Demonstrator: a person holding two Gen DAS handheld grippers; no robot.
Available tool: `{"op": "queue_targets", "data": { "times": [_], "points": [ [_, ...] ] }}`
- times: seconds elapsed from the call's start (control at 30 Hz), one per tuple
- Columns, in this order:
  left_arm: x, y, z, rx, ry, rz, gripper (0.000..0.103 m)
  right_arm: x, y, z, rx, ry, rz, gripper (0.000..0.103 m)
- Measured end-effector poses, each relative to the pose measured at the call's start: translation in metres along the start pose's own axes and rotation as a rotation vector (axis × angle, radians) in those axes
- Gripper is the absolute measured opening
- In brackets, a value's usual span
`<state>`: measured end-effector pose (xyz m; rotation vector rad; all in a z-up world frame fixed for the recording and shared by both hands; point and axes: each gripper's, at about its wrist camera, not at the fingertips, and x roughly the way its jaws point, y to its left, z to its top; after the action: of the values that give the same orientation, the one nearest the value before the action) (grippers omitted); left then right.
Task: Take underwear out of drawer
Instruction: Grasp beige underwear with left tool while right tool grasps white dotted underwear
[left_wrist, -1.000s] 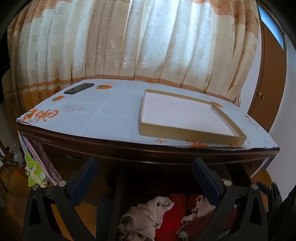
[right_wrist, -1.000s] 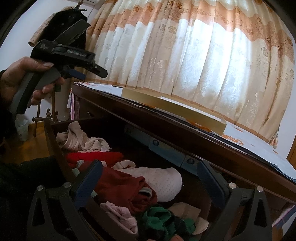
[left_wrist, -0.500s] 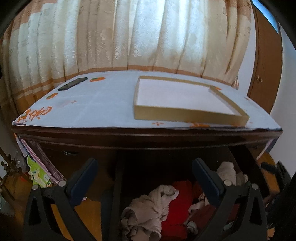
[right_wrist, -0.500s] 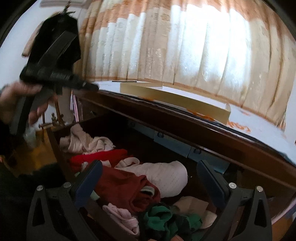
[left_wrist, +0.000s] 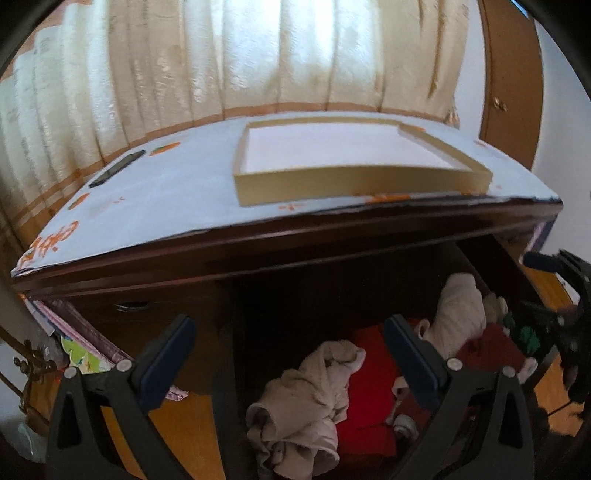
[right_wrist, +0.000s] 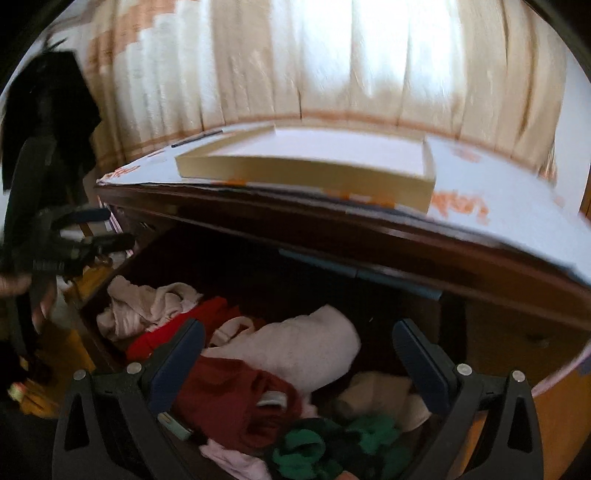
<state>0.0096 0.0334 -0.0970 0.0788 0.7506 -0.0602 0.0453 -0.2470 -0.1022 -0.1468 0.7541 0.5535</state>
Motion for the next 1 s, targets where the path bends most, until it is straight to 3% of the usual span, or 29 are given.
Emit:
{"op": "queue_targets", "data": {
  "times": [0.23, 0.37, 0.5, 0.6, 0.67, 0.8, 1.0],
  "points": [
    [0.023, -0.008, -0.008, 0.101, 0.125, -0.046, 0.103, 0.036, -0.016, 0.007, 0.181, 0.206, 0.037, 0.103],
    [0.028, -0.012, -0.012, 0.143, 0.152, -0.046, 0.103, 0.050, -0.014, 0.002, 0.208, 0.253, 0.044, 0.103],
    [0.030, -0.014, -0.015, 0.162, 0.181, -0.100, 0.103, 0.064, -0.019, -0.001, 0.244, 0.291, 0.049, 0.103],
    [0.037, -0.018, -0.017, 0.195, 0.209, -0.100, 0.096, 0.068, -0.018, -0.001, 0.232, 0.313, 0.048, 0.101],
    [0.044, -0.020, -0.019, 0.201, 0.238, -0.121, 0.093, 0.073, -0.017, -0.002, 0.227, 0.341, 0.062, 0.091],
    [0.056, -0.028, -0.026, 0.258, 0.302, -0.120, 0.088, 0.078, -0.020, -0.004, 0.241, 0.372, 0.071, 0.086],
    [0.071, -0.029, -0.030, 0.270, 0.368, -0.117, 0.054, 0.085, -0.025, -0.006, 0.260, 0.407, 0.113, 0.083]
  ]
}}
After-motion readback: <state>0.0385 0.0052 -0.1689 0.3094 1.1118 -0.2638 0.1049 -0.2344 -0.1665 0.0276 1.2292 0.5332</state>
